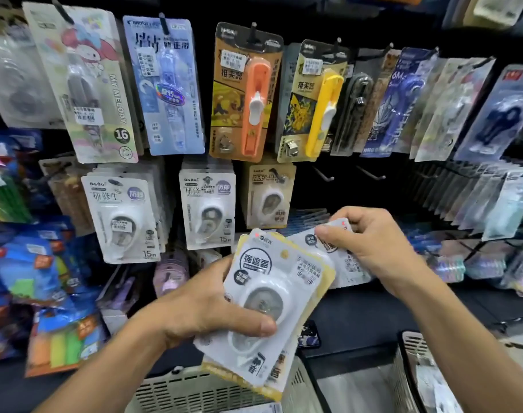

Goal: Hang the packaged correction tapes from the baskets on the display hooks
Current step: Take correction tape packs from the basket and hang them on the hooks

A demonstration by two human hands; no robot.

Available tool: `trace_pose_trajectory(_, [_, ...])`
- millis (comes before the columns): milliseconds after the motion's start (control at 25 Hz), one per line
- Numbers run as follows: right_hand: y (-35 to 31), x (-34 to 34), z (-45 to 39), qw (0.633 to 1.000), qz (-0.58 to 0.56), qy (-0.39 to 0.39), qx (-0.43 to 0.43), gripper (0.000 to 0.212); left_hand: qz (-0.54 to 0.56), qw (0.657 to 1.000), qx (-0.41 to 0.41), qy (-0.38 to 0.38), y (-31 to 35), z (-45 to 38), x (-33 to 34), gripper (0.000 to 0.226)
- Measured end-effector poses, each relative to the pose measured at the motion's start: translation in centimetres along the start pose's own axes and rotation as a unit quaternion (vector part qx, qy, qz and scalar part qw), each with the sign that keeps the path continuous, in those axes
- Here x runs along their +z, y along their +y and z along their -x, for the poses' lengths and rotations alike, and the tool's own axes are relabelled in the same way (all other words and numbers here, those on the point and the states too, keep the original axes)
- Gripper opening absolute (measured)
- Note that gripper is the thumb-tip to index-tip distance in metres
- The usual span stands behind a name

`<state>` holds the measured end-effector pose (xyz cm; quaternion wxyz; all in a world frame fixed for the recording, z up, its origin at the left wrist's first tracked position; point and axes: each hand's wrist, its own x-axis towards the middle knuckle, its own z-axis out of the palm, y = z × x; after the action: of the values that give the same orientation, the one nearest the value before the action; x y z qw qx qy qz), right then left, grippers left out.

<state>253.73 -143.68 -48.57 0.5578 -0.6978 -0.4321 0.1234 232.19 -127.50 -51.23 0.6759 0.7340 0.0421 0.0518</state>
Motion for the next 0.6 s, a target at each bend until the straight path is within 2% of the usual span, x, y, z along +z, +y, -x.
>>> trace_pose_trajectory(80, [-0.2,-0.7,-0.1,1.000,0.011,-0.022,-0.010,0.027,-0.036,0.998,0.005,0.052,0.0,0.1,0.7,0.065])
trace_pose_trajectory(160, [-0.5,-2.0,0.0,0.999,0.004,-0.052,-0.014,0.025,-0.029,0.996,0.014,0.083,0.3,0.6,0.8,0.068])
trace_pose_trajectory(240, [-1.1,-2.5,0.4,0.995,-0.028,-0.098,-0.007,0.019,0.003,0.999,0.017,0.035,0.8,1.2,1.2,0.059])
trace_pose_trajectory(320, [-1.8,-2.2,0.3,0.993,-0.050,-0.106,0.006,0.021,0.056,0.998,-0.011,-0.037,0.9,1.2,2.2,0.056])
trace_pose_trajectory(400, [-2.3,-1.9,-0.1,0.996,-0.058,-0.057,0.032,0.031,0.081,0.994,-0.020,-0.066,0.4,0.7,3.3,0.055])
trace_pose_trajectory(440, [-2.2,-2.0,-0.1,0.992,-0.102,-0.010,0.072,0.035,0.089,0.994,-0.010,-0.061,0.2,0.4,3.8,0.053])
trace_pose_trajectory(520, [-1.4,-2.2,0.5,0.940,-0.289,0.059,0.171,0.039,0.123,0.992,0.011,-0.012,-0.1,-0.3,4.3,0.055])
trace_pose_trajectory(560, [-0.9,-2.1,0.9,0.908,-0.368,0.048,0.196,0.047,0.148,0.989,0.016,0.024,-0.1,-0.6,4.1,0.057])
trace_pose_trajectory(600, [-0.3,-1.5,1.4,0.893,-0.403,0.008,0.201,0.055,0.175,0.983,0.022,0.056,-0.3,-0.9,3.9,0.061])
